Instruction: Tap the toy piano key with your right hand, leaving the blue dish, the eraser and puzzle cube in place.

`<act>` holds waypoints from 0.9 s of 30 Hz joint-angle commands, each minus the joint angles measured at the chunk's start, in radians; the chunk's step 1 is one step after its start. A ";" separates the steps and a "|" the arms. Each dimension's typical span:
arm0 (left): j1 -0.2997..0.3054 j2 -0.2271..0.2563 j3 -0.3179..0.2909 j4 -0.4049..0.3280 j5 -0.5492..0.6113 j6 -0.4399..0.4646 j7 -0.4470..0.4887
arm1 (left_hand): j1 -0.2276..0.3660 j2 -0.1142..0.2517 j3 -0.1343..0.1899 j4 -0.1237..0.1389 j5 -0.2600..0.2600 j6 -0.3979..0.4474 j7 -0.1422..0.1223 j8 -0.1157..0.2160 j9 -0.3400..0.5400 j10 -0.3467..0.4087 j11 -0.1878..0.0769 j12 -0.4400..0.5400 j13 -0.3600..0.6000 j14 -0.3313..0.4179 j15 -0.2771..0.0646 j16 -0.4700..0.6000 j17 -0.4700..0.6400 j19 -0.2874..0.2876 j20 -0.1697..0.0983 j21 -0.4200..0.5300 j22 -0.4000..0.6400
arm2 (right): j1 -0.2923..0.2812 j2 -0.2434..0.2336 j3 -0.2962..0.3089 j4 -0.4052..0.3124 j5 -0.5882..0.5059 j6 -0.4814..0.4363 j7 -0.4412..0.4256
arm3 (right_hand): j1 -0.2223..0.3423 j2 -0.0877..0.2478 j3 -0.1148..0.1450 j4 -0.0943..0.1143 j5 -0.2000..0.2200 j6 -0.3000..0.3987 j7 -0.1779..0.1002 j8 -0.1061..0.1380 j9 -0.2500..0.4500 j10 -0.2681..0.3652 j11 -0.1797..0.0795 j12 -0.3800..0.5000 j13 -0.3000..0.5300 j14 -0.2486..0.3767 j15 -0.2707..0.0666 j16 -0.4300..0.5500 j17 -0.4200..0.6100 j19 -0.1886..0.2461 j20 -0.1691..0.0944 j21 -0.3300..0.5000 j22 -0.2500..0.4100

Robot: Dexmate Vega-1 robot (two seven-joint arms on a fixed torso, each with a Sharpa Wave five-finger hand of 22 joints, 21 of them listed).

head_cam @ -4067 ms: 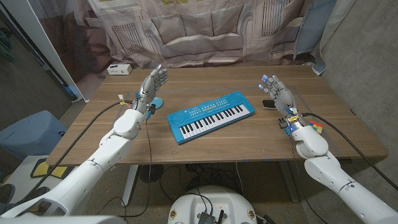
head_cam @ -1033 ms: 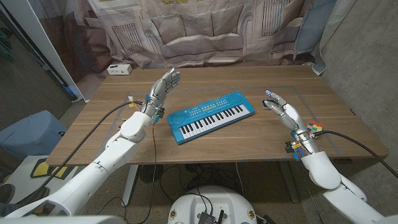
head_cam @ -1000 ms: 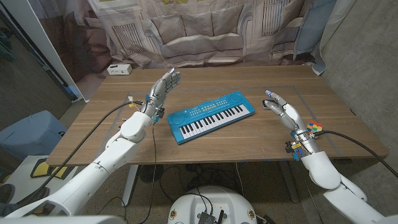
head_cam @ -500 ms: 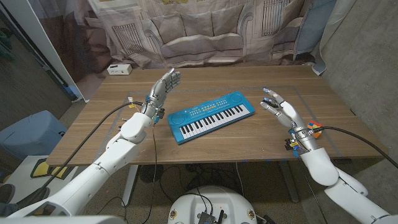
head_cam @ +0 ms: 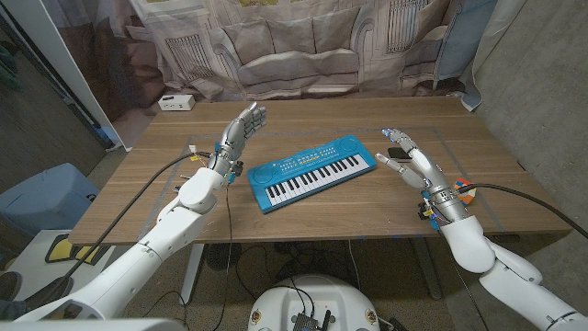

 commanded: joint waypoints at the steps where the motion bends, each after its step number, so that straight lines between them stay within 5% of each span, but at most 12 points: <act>1: 0.013 0.005 -0.005 -0.014 -0.001 0.009 0.011 | 0.009 0.002 -0.002 0.000 0.004 0.000 0.005 -0.001 0.005 -0.004 0.003 -0.003 0.005 0.003 0.011 -0.002 0.004 0.001 0.004 -0.004 0.004 | -0.002 -0.034 -0.022 -0.025 -0.066 -0.057 -0.055 | 0.007 -0.004 -0.008 0.000 0.009 0.066 -0.005 0.020 0.006 0.025 -0.006 0.008 0.002 -0.014 0.001 0.001 0.000 -0.016 -0.032 0.011 0.002; 12: 0.012 0.007 -0.004 -0.014 -0.001 0.016 0.011 | 0.010 0.003 -0.002 0.000 0.004 -0.001 0.004 -0.002 0.005 -0.004 -0.001 -0.004 0.005 0.001 0.012 -0.004 0.004 -0.001 0.005 -0.006 0.004 | 0.016 -0.071 -0.055 -0.044 -0.079 -0.123 -0.047 | 0.006 -0.004 -0.012 0.000 0.009 0.072 -0.019 0.009 0.006 -0.034 0.004 -0.014 0.003 -0.058 0.017 -0.006 0.000 -0.055 -0.020 0.008 0.002; 23: 0.011 0.008 -0.005 -0.014 0.000 0.017 0.011 | 0.010 0.004 -0.002 0.000 0.004 0.000 0.003 -0.002 0.005 -0.003 -0.001 -0.005 0.006 0.001 0.012 -0.004 0.004 -0.001 0.007 -0.007 0.004 | 0.013 -0.113 -0.065 -0.092 -0.089 -0.210 -0.037 | 0.001 0.004 -0.016 0.003 0.007 0.139 -0.095 0.011 0.005 -0.127 -0.021 -0.020 0.004 -0.143 0.047 -0.007 0.000 -0.158 0.072 0.006 0.005; 27: 0.008 0.005 -0.003 -0.010 -0.003 0.016 0.007 | 0.011 0.004 -0.003 0.000 0.004 0.001 0.003 -0.002 0.005 -0.003 -0.004 -0.005 0.006 0.001 0.012 -0.004 0.004 -0.002 0.009 -0.007 0.004 | 0.013 -0.137 -0.067 -0.116 -0.088 -0.245 -0.012 | -0.002 0.009 -0.016 0.005 0.005 0.165 -0.100 0.009 0.004 -0.164 -0.030 -0.021 0.005 -0.180 0.046 -0.008 0.000 -0.205 0.114 0.005 0.006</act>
